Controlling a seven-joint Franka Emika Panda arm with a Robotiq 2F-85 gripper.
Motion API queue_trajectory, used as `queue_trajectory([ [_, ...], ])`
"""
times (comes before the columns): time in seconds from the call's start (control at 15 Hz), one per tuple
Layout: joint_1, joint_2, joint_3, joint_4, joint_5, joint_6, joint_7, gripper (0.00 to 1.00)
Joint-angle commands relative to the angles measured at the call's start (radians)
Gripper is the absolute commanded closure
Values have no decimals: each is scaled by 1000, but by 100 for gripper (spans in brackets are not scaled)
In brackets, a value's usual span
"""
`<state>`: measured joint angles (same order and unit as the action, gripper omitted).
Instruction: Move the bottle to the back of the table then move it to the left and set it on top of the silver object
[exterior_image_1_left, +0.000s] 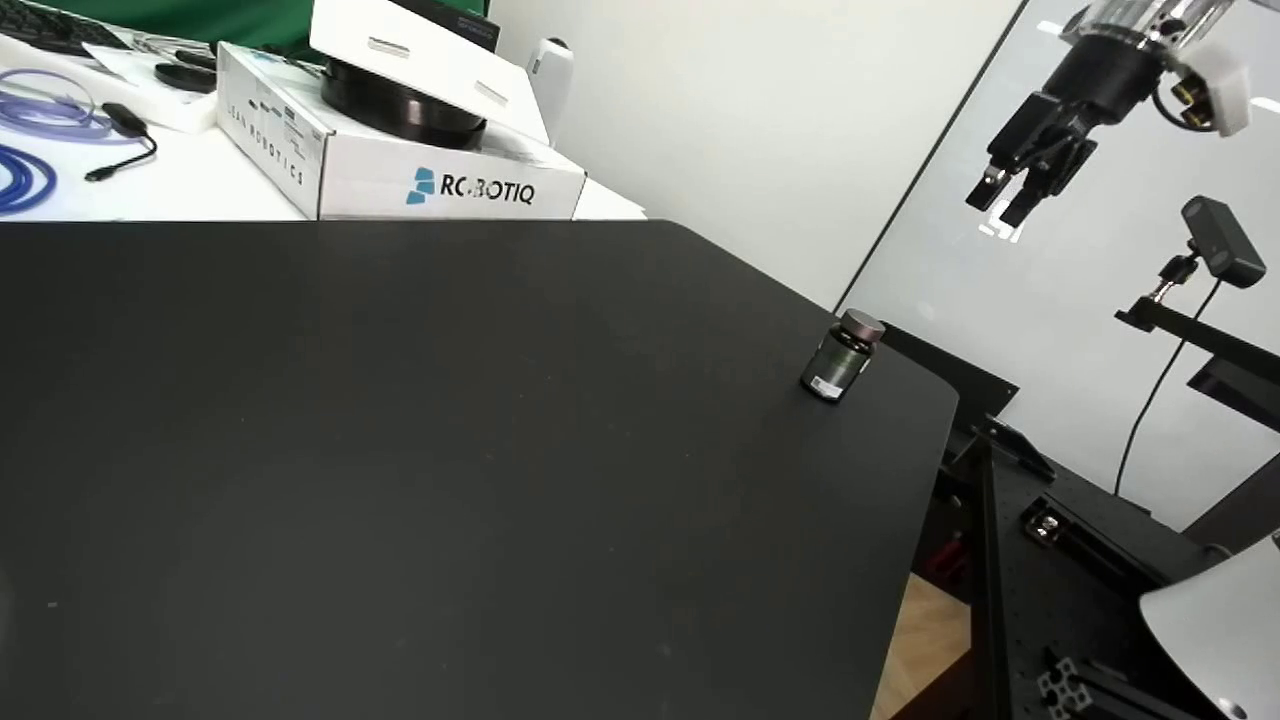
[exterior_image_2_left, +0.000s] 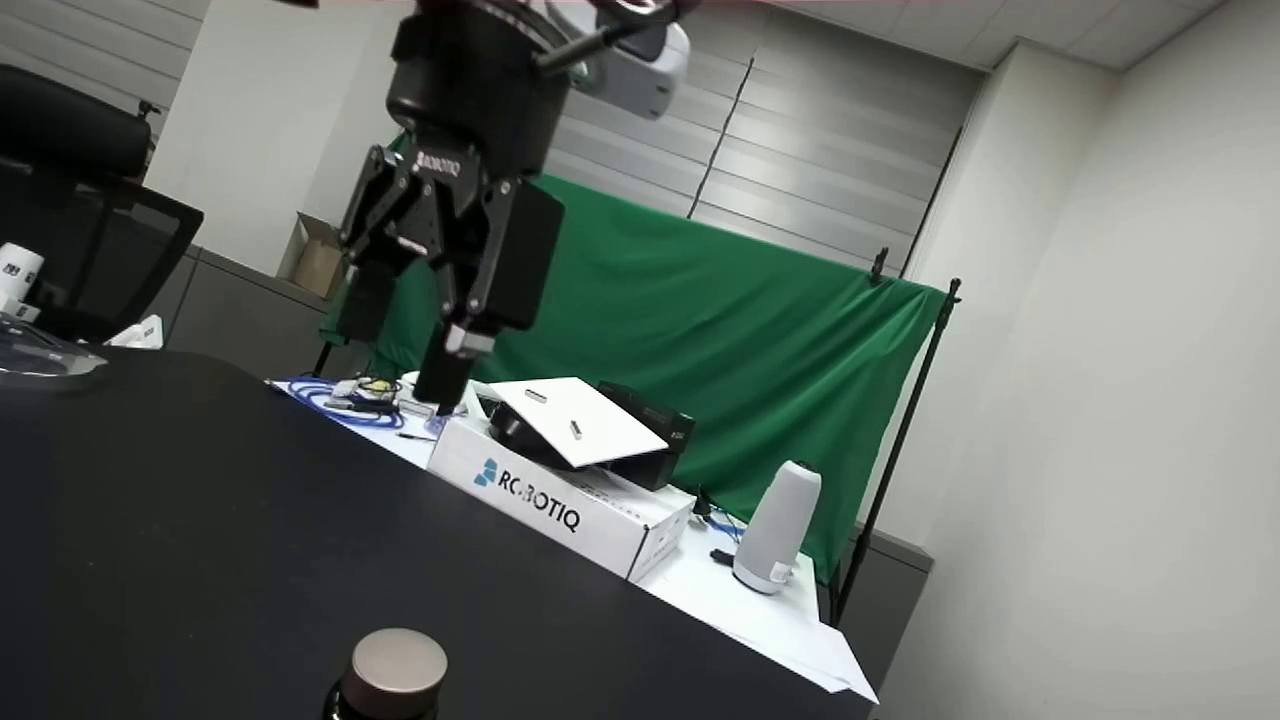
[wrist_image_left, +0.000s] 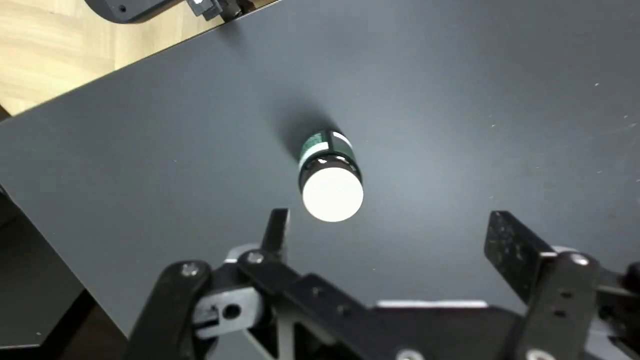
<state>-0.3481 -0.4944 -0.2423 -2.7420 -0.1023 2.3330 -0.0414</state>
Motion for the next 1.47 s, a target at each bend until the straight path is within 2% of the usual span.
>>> queue_trajectory([
  [0.0,-55,176,-34,38,7,136,96,0],
  [0.33,-69,393,-29,113,44,269,283,0],
  [0.67,-31,555,-39,227,77,261,514,0],
  [1.0,51,645,-64,273,67,232,801,0],
  [1.2,91,679,-58,285,104,225,879,0],
  [1.27,100,685,-55,290,123,217,880,0],
  [1.33,98,676,-39,283,171,212,822,0],
  [1.4,105,668,-60,258,132,242,822,0],
])
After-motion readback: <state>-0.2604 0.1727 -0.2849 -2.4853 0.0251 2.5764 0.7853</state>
